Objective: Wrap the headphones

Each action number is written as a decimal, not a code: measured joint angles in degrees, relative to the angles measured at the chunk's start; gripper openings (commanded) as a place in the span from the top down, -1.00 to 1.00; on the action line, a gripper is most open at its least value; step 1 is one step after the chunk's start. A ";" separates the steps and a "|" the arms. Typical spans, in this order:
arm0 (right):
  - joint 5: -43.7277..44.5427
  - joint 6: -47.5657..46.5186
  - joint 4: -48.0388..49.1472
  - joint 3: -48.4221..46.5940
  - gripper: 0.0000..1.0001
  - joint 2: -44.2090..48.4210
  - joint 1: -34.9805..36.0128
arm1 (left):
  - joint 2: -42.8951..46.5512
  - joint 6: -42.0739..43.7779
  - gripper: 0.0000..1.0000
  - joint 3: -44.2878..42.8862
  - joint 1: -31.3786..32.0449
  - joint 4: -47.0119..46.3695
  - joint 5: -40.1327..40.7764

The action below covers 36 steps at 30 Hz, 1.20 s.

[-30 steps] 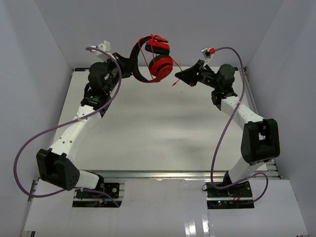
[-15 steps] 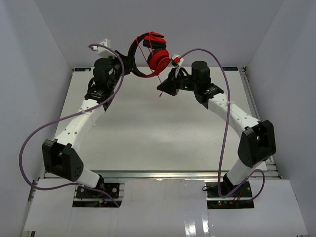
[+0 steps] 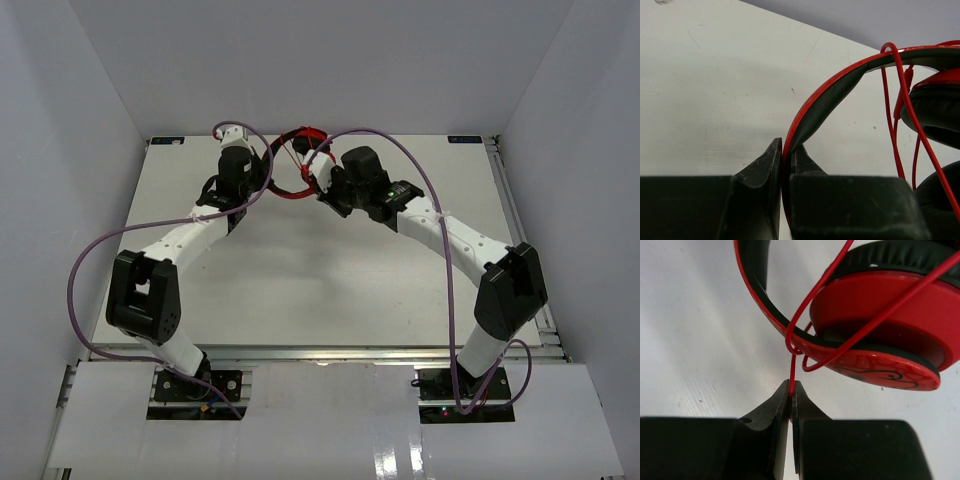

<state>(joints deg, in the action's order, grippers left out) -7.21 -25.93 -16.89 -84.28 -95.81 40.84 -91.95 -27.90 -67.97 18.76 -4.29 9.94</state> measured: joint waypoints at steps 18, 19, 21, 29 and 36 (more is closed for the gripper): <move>19.96 -17.46 -6.15 -0.06 0.85 -10.58 8.99 | -12.91 9.23 1.00 -5.63 1.07 9.08 -2.57; 20.29 -17.81 -6.29 0.43 0.85 -11.19 9.33 | -13.70 9.91 1.00 -5.61 1.27 9.92 -2.59; 20.68 -18.03 -6.59 1.23 0.84 -11.89 9.68 | -14.64 10.71 1.00 -5.31 1.70 10.30 -2.51; 22.27 -19.22 -5.29 4.07 0.81 -15.18 9.77 | -18.75 12.54 1.00 -4.76 3.61 9.88 -1.77; 23.96 -20.24 -3.97 5.34 0.73 -19.40 9.91 | -21.24 12.48 1.00 -4.47 4.15 8.79 -1.76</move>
<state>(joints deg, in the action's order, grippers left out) 16.75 -46.17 -20.86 -78.94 -115.22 50.75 -113.19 -15.42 -72.44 22.91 4.50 8.18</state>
